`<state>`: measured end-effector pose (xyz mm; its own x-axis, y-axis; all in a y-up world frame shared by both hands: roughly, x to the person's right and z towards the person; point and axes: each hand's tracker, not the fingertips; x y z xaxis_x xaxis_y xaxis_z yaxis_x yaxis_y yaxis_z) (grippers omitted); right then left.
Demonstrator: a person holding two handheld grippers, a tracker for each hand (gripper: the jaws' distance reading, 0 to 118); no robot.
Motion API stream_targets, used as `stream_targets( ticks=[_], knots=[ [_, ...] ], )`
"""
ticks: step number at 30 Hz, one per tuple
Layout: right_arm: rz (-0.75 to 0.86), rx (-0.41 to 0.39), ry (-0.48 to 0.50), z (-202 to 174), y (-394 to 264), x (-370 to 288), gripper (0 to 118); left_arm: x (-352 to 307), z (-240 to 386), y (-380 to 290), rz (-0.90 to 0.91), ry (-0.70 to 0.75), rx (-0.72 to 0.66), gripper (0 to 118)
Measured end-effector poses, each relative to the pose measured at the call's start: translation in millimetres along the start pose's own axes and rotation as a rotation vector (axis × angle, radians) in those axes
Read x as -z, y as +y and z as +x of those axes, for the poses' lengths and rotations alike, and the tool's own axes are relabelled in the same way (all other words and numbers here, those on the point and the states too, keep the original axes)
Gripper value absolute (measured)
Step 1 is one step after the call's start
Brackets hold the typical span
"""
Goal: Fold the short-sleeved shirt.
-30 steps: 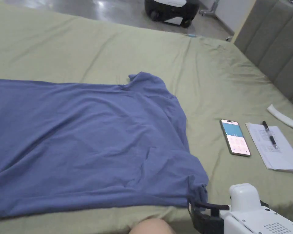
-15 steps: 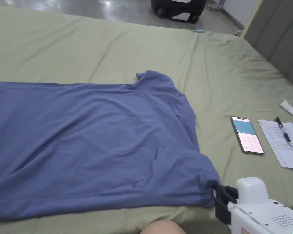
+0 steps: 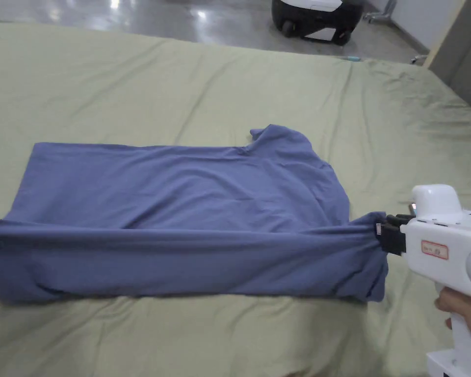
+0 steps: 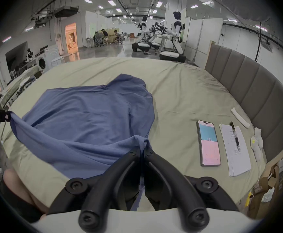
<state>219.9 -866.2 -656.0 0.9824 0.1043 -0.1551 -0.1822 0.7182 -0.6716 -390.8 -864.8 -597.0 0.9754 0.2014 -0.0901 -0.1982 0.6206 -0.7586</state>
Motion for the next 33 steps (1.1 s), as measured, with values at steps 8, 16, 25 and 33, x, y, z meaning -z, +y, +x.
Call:
stream_targets(
  ticks=[8, 16, 25, 33],
  knots=[
    [-0.159, -0.062, -0.051, 0, -7, 77, 5, 73, 3, 12, -0.146, 0.045, -0.001, 4],
    [-0.089, -0.005, -0.091, 22, -22, 40, 98, 11, -2, -4, 0.070, 0.095, 0.007, 79],
    [0.133, 0.016, -0.007, -26, -74, -78, 0, -90, 39, -106, 0.283, 0.139, 0.119, 0],
    [0.109, -0.008, 0.101, -67, -105, -101, 0, -45, 32, -114, 0.171, 0.144, 0.143, 13]
  ],
)
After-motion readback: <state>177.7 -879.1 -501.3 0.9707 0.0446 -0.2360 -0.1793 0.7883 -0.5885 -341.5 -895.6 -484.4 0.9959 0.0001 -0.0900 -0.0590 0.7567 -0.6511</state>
